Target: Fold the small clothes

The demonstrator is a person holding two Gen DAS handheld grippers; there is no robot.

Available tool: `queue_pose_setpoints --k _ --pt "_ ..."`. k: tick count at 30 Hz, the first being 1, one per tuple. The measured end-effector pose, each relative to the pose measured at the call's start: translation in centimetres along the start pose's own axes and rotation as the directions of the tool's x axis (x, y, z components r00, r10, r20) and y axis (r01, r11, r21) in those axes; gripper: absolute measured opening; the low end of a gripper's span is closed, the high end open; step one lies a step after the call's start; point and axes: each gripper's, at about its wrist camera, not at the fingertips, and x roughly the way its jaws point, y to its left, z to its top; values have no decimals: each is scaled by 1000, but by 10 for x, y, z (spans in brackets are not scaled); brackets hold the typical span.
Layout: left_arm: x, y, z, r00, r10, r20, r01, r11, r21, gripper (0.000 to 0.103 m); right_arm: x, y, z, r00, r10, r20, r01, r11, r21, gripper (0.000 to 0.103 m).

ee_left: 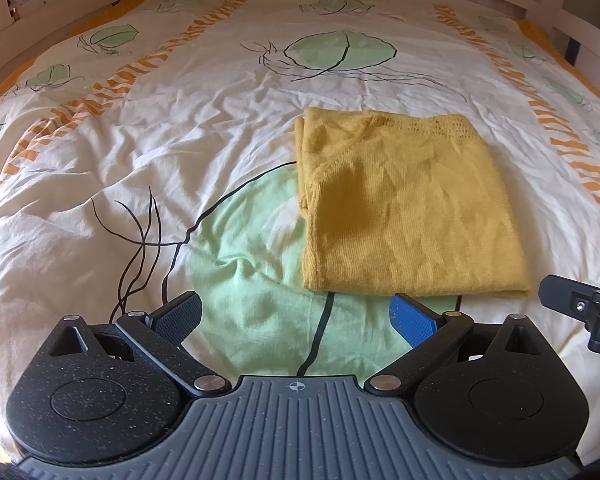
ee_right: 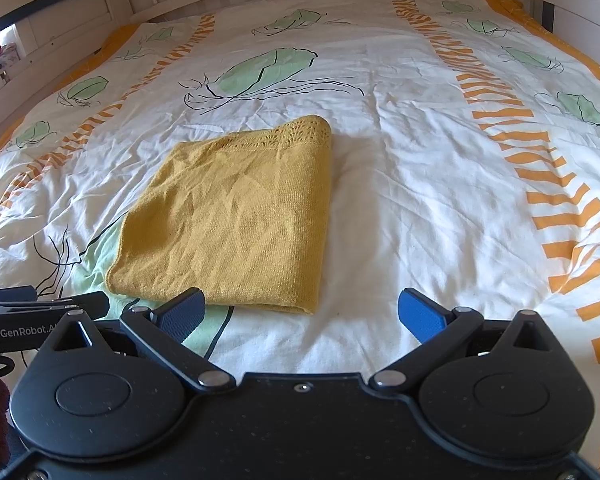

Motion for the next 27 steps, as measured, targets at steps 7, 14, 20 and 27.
queue_pose_setpoints --k 7,14,20,27 --pt "1 0 0 1000 -1 -2 1 1000 -1 101 1 1 0 1000 3 -4 -3 1000 -1 102" --pt "1 1 0 1000 -1 -3 1 1000 -1 101 3 3 1 1000 5 -8 -5 1000 -3 102" --pt "2 1 1 1000 -2 -5 2 1000 -2 101 4 3 2 1000 6 -9 -6 1000 -7 102" --pt "3 1 2 1000 -2 -5 2 1000 -1 101 5 4 3 1000 7 -11 -7 1000 -8 102"
